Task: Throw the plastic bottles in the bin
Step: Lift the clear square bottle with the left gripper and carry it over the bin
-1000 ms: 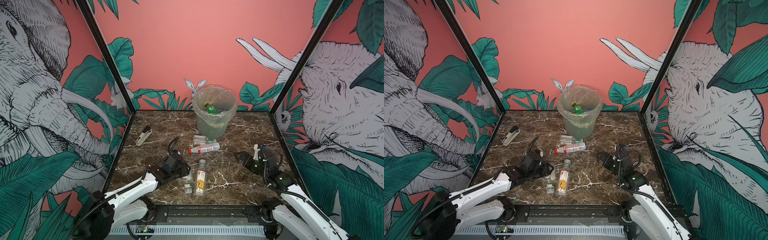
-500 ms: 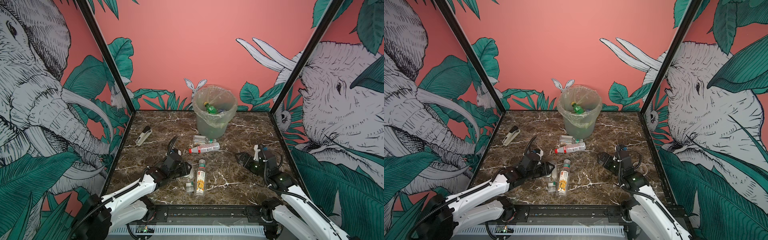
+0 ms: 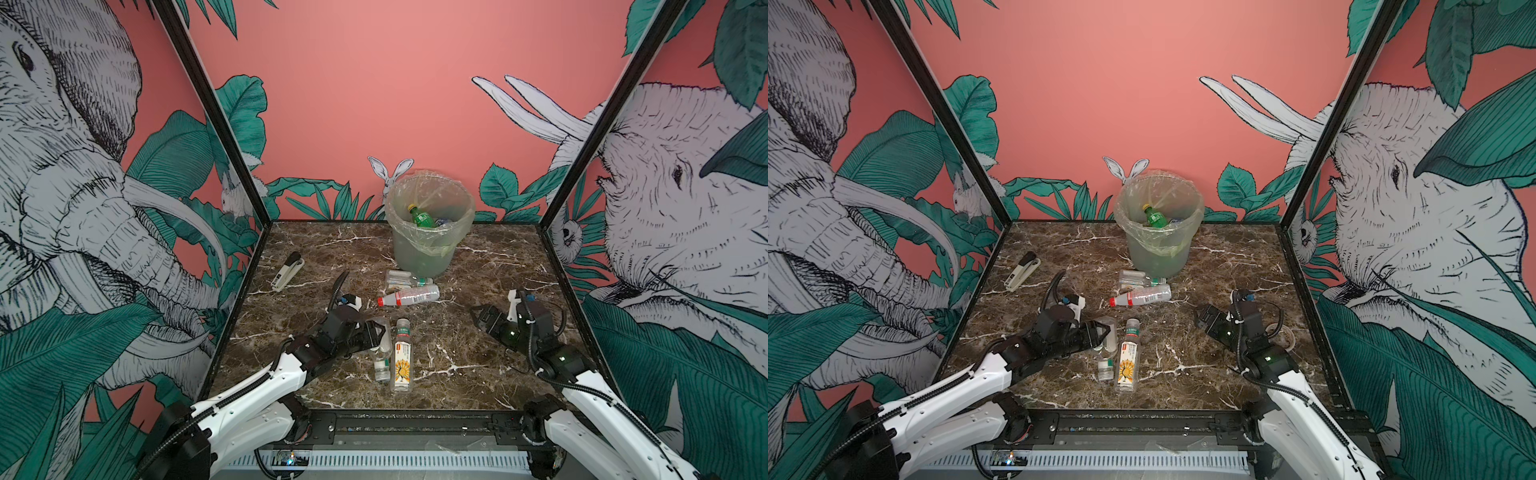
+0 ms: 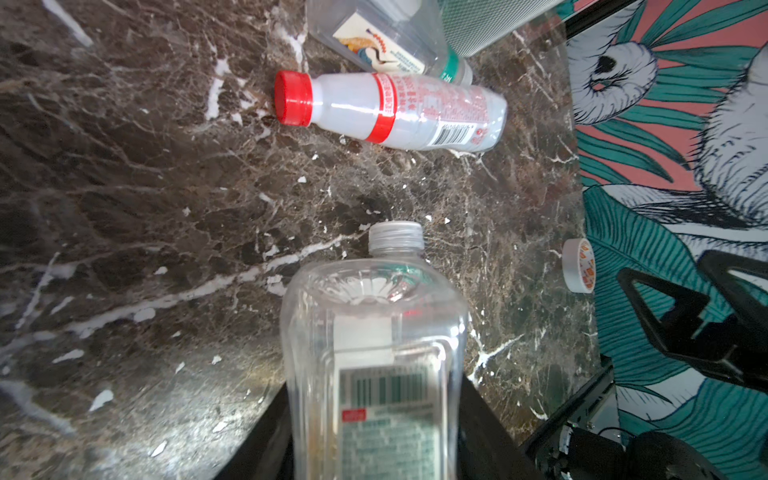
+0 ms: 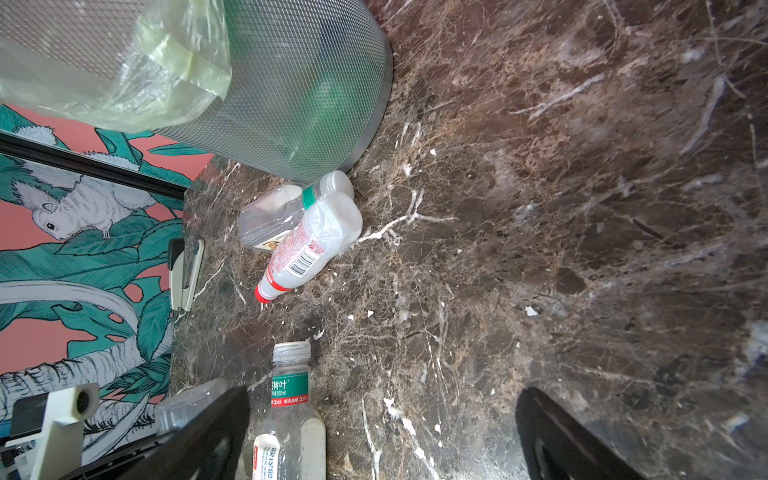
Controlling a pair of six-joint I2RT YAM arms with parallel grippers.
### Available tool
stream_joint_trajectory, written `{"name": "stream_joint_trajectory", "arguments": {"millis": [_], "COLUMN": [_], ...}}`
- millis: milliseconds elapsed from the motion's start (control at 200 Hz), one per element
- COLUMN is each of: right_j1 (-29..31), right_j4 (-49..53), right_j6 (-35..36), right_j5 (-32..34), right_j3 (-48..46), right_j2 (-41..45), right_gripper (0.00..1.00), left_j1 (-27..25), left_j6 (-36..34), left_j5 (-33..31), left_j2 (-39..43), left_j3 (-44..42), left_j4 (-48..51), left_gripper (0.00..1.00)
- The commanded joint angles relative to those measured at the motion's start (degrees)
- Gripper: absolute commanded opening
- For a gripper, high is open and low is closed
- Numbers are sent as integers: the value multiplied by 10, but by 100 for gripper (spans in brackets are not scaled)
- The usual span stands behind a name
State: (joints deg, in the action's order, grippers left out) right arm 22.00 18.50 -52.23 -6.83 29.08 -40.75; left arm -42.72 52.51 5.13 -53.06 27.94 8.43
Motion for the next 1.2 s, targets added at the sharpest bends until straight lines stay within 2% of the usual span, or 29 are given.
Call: {"name": "stream_joint_trajectory", "arguments": {"millis": [0,415,600,835,895,1195], "right_j1": [-1,-1,-1,-1,-1,-1], "right_j4": [-11,-21,-28,-31,-33,-36], "right_j6": [4,4,5,6,6,5], "right_j5": [4,0,-3,-5,-5,1], "right_j3": [-7,0,4,13,13,7], "right_j2": [-1,-20,-29,-43,-46,-53], "right_gripper": [99,99,99,99,99,99], "left_j1": [-3,-3,0,22,48,83], "left_j6": [1,-17,-42,-64,-66,-63], "left_j5": [-13,-17,-22,2,12,24], "left_j2": [25,32,20,3,-2,16], "left_j3": [15,74,126,175,184,142], "left_j4": [-20,-5,12,0,-1,-26], "left_gripper": [41,41,42,42,42,42]}}
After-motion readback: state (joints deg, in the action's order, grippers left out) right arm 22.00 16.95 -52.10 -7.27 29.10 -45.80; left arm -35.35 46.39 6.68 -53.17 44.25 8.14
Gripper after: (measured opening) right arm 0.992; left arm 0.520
